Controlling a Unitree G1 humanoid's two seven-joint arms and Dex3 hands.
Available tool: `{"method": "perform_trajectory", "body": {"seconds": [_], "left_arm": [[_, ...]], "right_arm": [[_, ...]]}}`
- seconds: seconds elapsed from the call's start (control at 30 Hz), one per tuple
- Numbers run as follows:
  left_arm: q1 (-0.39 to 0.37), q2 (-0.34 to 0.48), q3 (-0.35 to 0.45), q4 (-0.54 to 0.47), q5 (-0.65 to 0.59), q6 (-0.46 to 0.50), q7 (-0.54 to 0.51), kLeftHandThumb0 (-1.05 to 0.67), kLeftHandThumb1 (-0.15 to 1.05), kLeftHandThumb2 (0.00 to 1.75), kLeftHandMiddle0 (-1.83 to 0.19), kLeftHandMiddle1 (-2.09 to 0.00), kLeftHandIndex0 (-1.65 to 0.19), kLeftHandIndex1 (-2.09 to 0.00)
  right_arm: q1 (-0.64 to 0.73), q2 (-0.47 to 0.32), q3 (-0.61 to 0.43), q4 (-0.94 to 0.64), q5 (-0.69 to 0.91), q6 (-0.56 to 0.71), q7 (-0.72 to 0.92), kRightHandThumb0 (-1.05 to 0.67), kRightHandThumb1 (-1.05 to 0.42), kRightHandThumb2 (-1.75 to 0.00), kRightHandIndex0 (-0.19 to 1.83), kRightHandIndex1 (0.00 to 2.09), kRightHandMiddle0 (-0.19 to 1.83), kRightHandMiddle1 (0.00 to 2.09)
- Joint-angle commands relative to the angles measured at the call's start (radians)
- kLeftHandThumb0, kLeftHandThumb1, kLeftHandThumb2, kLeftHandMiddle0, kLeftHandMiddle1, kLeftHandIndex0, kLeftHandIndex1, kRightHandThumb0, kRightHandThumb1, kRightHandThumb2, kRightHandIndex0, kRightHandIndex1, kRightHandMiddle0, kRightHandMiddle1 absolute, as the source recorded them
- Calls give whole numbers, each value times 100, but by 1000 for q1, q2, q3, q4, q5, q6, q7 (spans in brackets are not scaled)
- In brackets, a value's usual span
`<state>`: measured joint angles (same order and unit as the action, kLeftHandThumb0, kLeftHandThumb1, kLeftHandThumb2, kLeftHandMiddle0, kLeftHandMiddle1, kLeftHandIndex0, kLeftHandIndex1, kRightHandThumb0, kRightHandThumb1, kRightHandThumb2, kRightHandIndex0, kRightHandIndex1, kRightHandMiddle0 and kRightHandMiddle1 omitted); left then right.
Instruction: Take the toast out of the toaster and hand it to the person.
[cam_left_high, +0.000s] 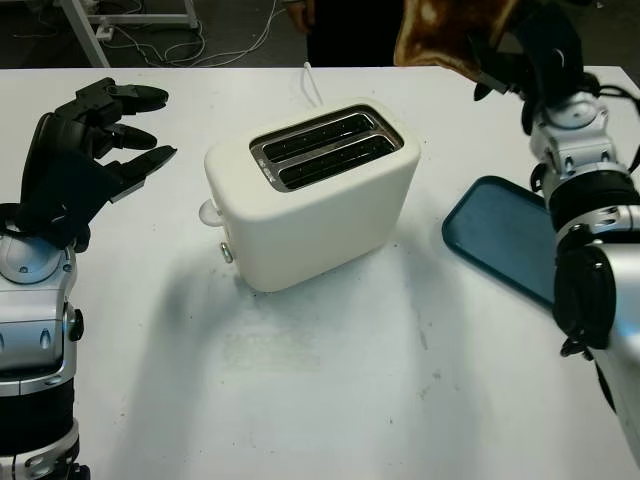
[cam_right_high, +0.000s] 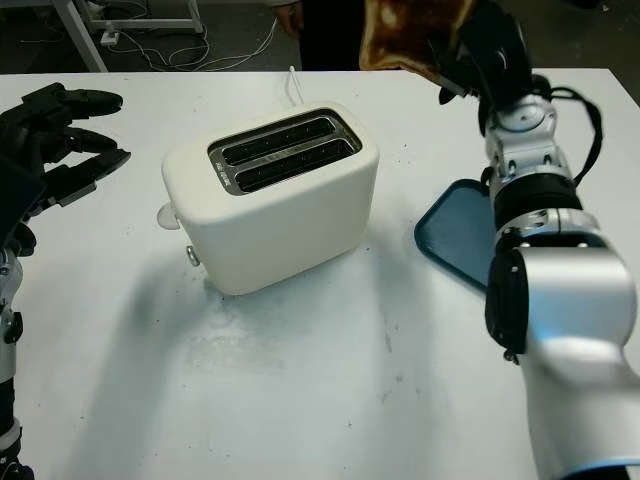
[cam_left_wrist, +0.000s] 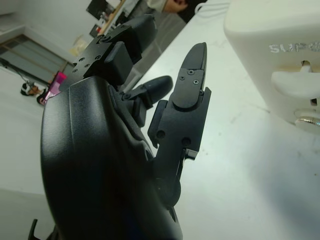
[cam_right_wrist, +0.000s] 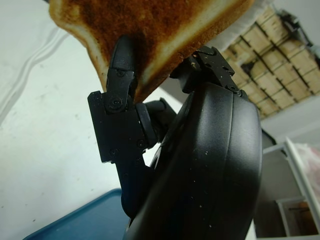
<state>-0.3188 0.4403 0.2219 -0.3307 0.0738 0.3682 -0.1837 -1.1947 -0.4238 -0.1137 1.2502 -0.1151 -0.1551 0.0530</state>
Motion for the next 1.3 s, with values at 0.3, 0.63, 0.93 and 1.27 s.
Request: {"method": "perform_trajectory", "body": {"seconds": [0.3, 0.63, 0.93, 1.27], "left_arm": [[2, 2, -1, 1, -6, -15, 1, -26, 92, 1, -34, -116, -51, -56], [8, 3, 2, 2, -5, -23, 1, -26, 92, 1, -33, -116, -50, -57], [8, 4, 2, 2, -5, -26, 1, -27, 92, 1, -35, -117, -51, -57], [11, 2, 4, -2, -7, -17, 2, -27, 92, 1, -34, -116, -50, -57]], "right_arm": [[34, 17, 10, 17, -13, 7, -81, -8, -92, -56, 72, 175, 33, 175], [59, 37, 61, 39, -59, 61, -136, -12, -92, -47, 66, 175, 35, 175], [91, 50, 67, 40, -58, 60, -133, -8, -92, -48, 67, 175, 39, 175], [87, 40, 99, 37, -77, 56, -101, -6, -92, -48, 63, 175, 33, 175]]}}
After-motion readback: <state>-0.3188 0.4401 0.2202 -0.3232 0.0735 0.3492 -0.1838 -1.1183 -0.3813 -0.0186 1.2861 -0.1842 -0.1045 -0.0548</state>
